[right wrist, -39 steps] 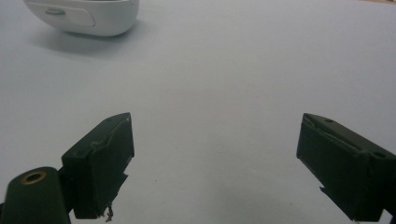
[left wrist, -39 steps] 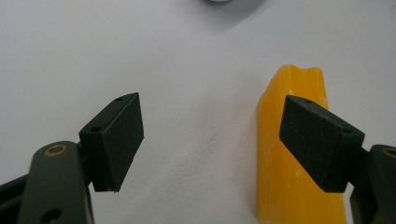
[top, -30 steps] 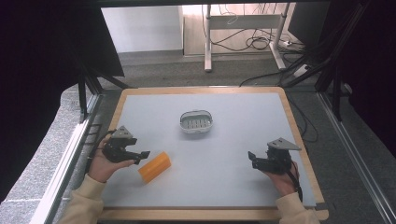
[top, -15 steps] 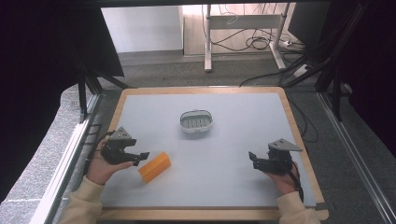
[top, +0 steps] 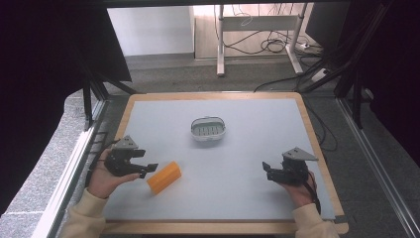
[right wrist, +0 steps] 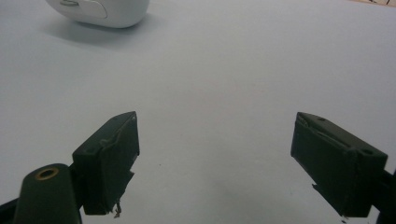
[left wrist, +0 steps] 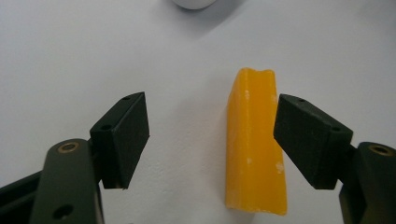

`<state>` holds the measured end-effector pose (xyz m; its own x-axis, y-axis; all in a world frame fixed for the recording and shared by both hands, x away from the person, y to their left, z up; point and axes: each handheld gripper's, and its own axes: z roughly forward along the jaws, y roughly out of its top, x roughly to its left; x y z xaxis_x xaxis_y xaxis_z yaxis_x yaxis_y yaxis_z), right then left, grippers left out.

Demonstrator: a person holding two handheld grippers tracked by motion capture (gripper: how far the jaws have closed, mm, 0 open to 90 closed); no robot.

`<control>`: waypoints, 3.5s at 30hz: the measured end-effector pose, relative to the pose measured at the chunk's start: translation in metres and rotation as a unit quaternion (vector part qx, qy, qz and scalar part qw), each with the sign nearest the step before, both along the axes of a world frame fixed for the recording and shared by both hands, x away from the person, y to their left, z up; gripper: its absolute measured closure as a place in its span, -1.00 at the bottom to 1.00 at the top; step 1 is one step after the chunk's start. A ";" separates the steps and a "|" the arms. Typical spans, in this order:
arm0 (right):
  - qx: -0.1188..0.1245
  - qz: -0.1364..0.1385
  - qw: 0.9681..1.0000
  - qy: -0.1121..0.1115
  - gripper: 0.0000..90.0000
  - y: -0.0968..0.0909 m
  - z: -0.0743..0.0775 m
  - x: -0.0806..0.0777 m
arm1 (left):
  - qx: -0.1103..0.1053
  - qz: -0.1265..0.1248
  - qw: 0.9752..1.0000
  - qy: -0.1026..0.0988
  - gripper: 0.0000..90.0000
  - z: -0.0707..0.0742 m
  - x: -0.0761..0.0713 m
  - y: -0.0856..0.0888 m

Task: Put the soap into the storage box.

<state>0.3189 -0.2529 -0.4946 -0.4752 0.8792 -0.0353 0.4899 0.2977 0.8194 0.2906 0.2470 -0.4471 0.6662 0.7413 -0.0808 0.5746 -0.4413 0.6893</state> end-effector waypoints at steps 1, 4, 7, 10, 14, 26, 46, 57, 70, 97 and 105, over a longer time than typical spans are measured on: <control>-0.001 0.000 1.000 0.000 -0.65 0.000 0.000 0.000 | 0.001 -0.002 1.000 0.001 -0.41 0.001 0.000 -0.001; -0.001 -0.002 1.000 0.002 -0.65 -0.002 0.000 0.001 | 0.006 -0.007 1.000 0.003 -0.41 0.003 0.000 -0.003; -0.002 -0.003 1.000 -0.001 -0.65 -0.003 -0.001 0.001 | 0.013 -0.017 1.000 0.008 -0.41 0.008 -0.001 -0.009; -0.004 -0.005 1.000 0.000 -0.65 -0.005 0.000 -0.001 | 0.018 -0.029 0.999 0.012 -0.41 0.010 -0.002 -0.013; -0.005 -0.006 1.000 -0.004 -0.65 -0.004 0.002 -0.002 | 0.021 -0.036 0.999 0.014 -0.39 0.011 -0.004 -0.018; -0.020 -0.002 1.000 -0.005 -0.65 0.001 0.000 0.000 | 0.037 -0.052 0.998 0.022 -0.40 0.014 -0.006 -0.028; -0.034 -0.002 0.999 -0.014 -0.64 0.005 0.000 -0.002 | 0.080 -0.057 0.994 0.037 -0.40 -0.003 -0.002 -0.053; -0.043 -0.005 0.999 0.004 -0.65 0.005 -0.004 0.000 | 0.108 -0.050 0.991 0.066 -0.37 -0.024 0.008 -0.061; -0.044 -0.005 0.999 0.003 -0.65 0.004 -0.004 0.000 | 0.134 -0.038 0.986 0.094 -0.21 -0.042 0.016 -0.065; -0.048 -0.017 0.999 -0.003 -0.63 0.001 -0.004 0.000 | 0.152 -0.046 0.981 0.115 0.37 -0.050 0.017 -0.072; -0.046 -0.024 0.999 -0.018 -0.60 0.000 -0.002 -0.001 | 0.141 -0.049 0.983 0.104 0.37 -0.044 0.013 -0.073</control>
<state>0.3175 -0.2530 -0.4962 -0.4305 0.8928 -0.1328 0.4763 0.3497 0.8068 0.3033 0.1739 -0.4907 0.7266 0.6867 -0.0230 0.6352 -0.6587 0.4033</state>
